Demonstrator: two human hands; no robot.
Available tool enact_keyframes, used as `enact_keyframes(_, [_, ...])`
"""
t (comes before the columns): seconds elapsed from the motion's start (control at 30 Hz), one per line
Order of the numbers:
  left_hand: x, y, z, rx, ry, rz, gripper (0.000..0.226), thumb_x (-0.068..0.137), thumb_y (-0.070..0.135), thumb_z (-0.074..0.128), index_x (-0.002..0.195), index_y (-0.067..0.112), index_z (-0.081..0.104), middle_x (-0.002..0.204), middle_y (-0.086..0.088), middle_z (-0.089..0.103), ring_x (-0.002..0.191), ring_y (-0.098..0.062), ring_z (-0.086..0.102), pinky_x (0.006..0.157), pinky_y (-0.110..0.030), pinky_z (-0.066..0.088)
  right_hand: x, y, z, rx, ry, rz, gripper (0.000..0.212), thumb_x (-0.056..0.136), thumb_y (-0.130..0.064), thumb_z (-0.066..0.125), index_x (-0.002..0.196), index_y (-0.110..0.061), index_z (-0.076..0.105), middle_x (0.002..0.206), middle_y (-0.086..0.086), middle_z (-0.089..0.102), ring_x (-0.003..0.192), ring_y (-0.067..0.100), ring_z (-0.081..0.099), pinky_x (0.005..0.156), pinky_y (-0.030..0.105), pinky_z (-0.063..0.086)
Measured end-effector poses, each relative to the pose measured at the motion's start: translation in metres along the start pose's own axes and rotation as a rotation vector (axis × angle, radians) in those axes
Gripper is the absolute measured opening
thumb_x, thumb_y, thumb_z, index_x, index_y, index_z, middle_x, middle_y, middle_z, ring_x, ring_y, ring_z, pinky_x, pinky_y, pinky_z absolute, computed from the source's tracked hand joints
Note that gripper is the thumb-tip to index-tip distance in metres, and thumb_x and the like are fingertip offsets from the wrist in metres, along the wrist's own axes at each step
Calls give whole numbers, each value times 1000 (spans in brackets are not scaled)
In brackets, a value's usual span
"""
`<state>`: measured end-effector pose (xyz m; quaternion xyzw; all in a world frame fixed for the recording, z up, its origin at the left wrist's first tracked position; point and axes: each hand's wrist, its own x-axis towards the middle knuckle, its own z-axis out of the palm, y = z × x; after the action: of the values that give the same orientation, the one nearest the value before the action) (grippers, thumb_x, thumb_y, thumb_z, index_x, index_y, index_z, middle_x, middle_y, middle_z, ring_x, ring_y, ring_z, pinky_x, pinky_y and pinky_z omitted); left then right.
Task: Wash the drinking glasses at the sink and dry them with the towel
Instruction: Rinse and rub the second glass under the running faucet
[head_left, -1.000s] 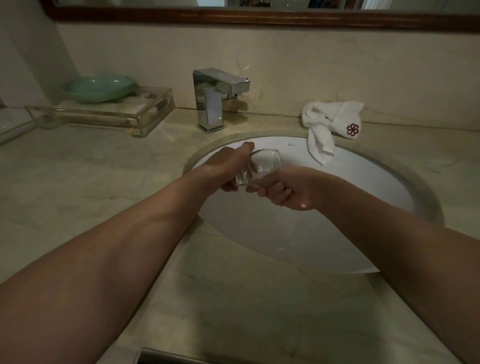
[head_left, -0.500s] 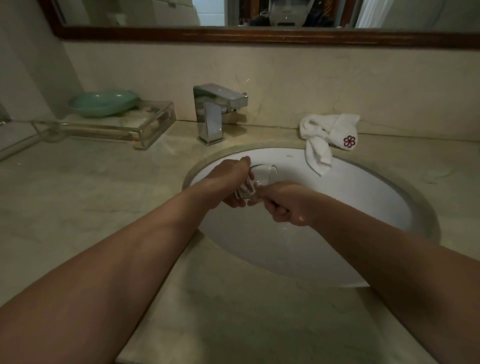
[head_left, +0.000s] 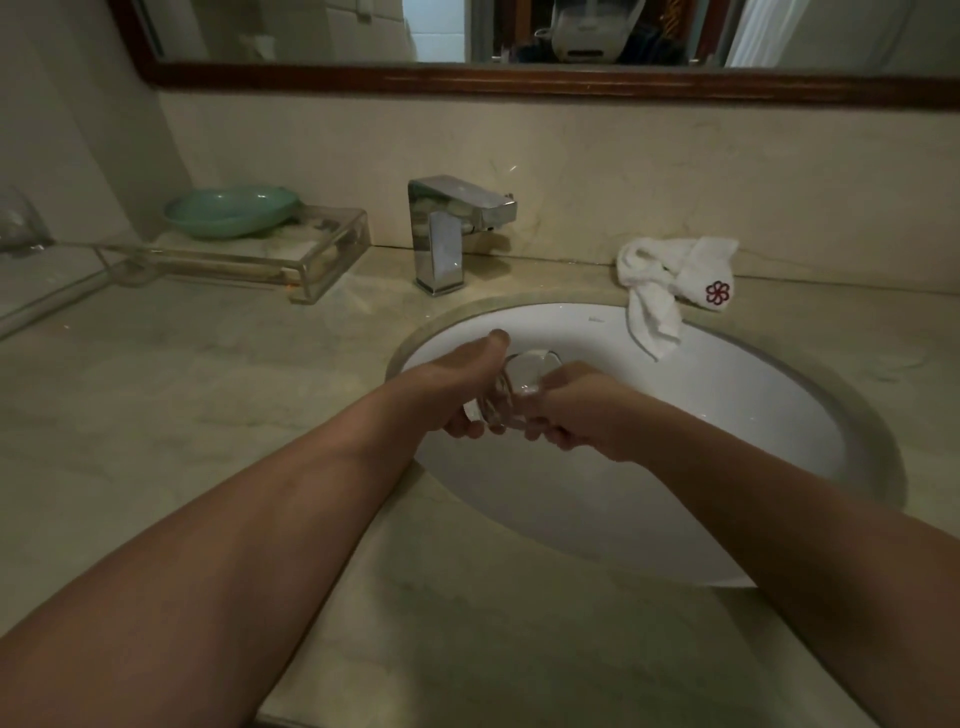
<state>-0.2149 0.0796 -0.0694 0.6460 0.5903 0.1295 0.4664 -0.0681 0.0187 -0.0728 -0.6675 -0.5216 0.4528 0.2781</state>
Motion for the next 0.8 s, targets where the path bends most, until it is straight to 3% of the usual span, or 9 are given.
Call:
enact_keyframes(0.17, [-7,9,1,-75,96,78,47,105,52,33,119,15,58,100,-14,71,70,-28,64,62,-28,48,11,2,1,65,254,-136,10,93,-12,64,88,-10,71,72,17,71,46,19,57,44,24,43])
enact_keyframes(0.23, [-5,14,-1,-20,230,210,37,99,45,44,105,15,65,92,-10,73,72,-26,64,62,-30,46,12,0,0,190,172,-63,10,94,-6,61,91,-11,70,76,12,73,57,20,64,48,23,47])
enact_keyframes(0.3, [-5,17,-3,105,406,337,26,92,42,51,88,20,64,81,0,70,74,-20,61,63,-32,43,12,0,-5,343,39,-5,11,96,0,59,101,-5,68,88,18,75,70,23,69,55,25,55])
enact_keyframes(0.37, [-3,14,-5,253,580,502,22,90,43,54,80,23,59,74,7,61,71,-15,56,64,-33,45,12,1,-11,453,-33,25,18,98,2,55,113,2,65,100,24,73,80,28,71,66,29,61])
enact_keyframes(0.43, [1,12,-6,449,718,733,23,88,45,55,78,25,58,67,8,57,63,-15,54,59,-30,46,12,1,-16,537,-60,66,21,100,5,46,115,3,61,98,24,72,85,31,70,75,32,61])
enact_keyframes(0.6, [3,18,-9,670,737,1033,24,88,46,53,79,24,56,69,11,51,58,-12,50,51,-25,35,9,-2,-14,679,-107,202,37,109,-11,34,127,11,57,97,24,69,87,35,71,70,36,63])
enact_keyframes(0.7, [-1,18,-3,487,699,895,24,93,46,52,85,23,57,74,10,55,65,-13,54,56,-27,42,11,0,-18,862,-215,223,73,106,-55,24,131,7,55,118,32,66,103,46,69,79,48,62])
enact_keyframes(0.77, [-3,18,-1,223,469,608,32,100,52,50,94,22,61,81,6,62,72,-13,60,61,-28,45,11,-2,-21,874,-264,145,85,99,-71,23,125,2,60,117,29,67,97,43,71,67,41,62])
enact_keyframes(0.8, [-4,16,-2,79,315,468,39,101,58,49,100,22,63,87,2,67,74,-14,64,63,-28,48,8,-5,-21,810,-229,112,80,97,-71,30,119,-1,63,110,24,70,86,38,72,58,34,59])
